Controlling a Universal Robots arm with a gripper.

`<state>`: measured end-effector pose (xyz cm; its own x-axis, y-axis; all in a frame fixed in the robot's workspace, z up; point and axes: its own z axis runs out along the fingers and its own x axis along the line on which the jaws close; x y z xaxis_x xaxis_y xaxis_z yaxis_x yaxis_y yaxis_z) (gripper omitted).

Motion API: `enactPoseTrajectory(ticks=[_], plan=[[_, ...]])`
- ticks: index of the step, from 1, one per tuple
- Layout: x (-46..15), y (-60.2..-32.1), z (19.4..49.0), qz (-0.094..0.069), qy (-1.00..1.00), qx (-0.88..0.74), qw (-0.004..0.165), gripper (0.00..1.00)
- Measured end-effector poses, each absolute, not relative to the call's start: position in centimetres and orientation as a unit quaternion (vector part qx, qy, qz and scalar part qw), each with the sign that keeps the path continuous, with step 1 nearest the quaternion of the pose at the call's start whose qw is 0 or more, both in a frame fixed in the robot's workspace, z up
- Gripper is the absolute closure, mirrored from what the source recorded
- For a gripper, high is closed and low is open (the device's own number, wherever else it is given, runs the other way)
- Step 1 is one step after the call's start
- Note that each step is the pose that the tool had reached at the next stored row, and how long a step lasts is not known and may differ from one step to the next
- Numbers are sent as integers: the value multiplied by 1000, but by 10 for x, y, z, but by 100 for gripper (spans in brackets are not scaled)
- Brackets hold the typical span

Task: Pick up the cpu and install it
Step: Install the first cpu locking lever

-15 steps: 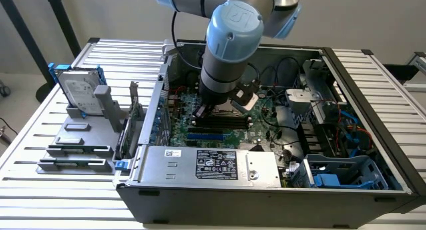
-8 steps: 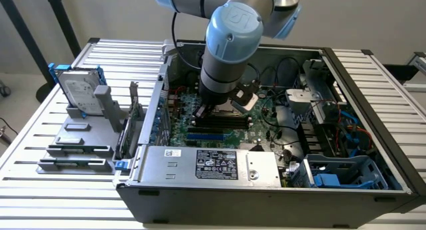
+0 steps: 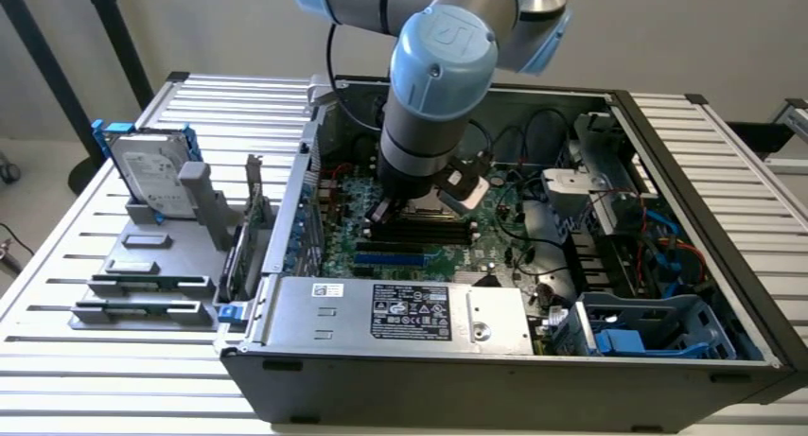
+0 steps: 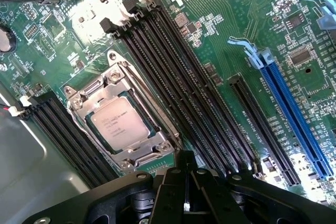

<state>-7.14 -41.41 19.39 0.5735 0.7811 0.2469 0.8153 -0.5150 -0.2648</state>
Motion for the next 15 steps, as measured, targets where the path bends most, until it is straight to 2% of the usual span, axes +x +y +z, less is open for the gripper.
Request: enactPoseTrajectory(ticks=[15], plan=[[-71,-413,195,-48,-459,-869,177,89]])
